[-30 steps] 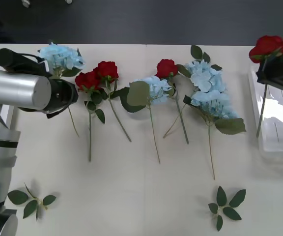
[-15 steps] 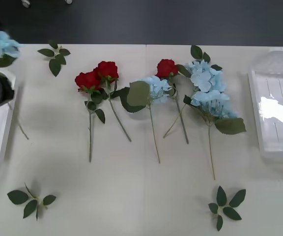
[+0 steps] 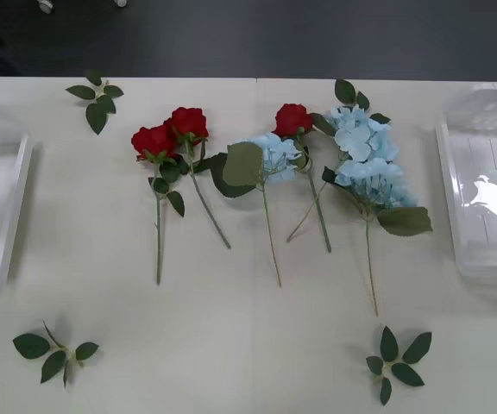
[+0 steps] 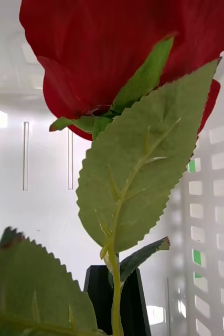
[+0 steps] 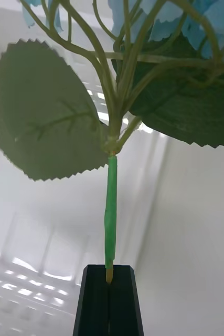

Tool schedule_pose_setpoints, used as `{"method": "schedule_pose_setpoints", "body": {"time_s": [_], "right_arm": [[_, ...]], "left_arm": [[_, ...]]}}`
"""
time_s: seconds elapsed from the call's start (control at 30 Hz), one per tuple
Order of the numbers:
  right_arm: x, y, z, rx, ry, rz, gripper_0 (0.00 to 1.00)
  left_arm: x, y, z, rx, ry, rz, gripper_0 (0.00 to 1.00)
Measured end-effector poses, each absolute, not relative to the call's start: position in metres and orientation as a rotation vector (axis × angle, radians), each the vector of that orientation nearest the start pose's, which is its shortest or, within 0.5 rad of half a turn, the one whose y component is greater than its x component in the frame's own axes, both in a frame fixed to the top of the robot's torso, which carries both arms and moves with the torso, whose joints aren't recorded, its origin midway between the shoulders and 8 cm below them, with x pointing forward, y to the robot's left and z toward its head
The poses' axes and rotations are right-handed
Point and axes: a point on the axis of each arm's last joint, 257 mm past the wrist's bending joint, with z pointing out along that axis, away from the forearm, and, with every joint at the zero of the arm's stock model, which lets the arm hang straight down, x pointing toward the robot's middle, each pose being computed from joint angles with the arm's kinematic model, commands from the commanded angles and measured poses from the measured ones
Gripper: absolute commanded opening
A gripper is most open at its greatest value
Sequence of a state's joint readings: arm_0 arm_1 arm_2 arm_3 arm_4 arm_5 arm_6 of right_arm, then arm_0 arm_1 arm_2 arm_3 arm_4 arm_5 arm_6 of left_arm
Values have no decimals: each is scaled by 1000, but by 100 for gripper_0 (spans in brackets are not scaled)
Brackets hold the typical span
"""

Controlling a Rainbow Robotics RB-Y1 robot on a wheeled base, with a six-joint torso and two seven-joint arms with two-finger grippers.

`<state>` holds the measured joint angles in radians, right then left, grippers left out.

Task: Put the red flowers into the right box and the blue flowers into the left box

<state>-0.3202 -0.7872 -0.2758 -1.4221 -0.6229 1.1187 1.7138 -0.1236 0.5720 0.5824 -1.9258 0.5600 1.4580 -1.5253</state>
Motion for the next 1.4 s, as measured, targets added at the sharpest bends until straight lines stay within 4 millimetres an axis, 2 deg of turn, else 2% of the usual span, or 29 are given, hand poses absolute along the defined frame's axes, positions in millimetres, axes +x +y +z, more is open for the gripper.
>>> {"method": "schedule_pose_setpoints", "body": {"time_s": [0.07,0.13,0.27,0.37,0.47,0.57,0.6,0.63,0.67,0.7,0.73,0.83,0.97,1.07,1.27,1.4], "right_arm": [[527,-532,-191,68,2325,-237,54],[529,-525,-190,69,2317,-196,70],[537,-521,-183,70,2276,-171,71],[537,-521,-183,70,2278,-171,71],[537,-521,-183,70,2278,-171,71],[537,-518,-183,70,2277,-158,71],[538,-513,-183,72,2274,-130,71],[539,-507,-183,74,2272,-93,71],[539,-500,-183,76,2274,-54,71],[538,-490,-186,79,2288,0,71],[534,-480,-188,83,2306,58,71],[527,-456,-184,98,2320,223,71],[518,-433,-173,107,2339,331,71],[513,-408,-163,158,2353,418,71],[502,-333,-154,168,2400,521,71],[486,-281,-166,159,2449,540,71]], "left_arm": [[440,524,-175,-329,2314,147,0],[442,543,-186,-355,2326,156,0],[450,574,-203,-432,2324,148,0],[454,591,-212,-410,2339,162,0],[457,601,-216,-375,2341,180,0],[458,601,-216,-380,2336,166,1],[458,600,-216,-380,2335,160,17],[459,599,-216,-379,2333,154,54],[459,598,-215,-379,2332,149,75],[460,597,-215,-379,2331,142,85],[460,595,-215,-378,2329,135,100],[462,591,-214,-377,2324,113,100],[467,582,-213,-372,2313,62,100],[471,571,-212,-361,2305,14,100],[488,528,-207,-218,2319,-8,100],[493,490,-206,-89,2359,2,100]]}}
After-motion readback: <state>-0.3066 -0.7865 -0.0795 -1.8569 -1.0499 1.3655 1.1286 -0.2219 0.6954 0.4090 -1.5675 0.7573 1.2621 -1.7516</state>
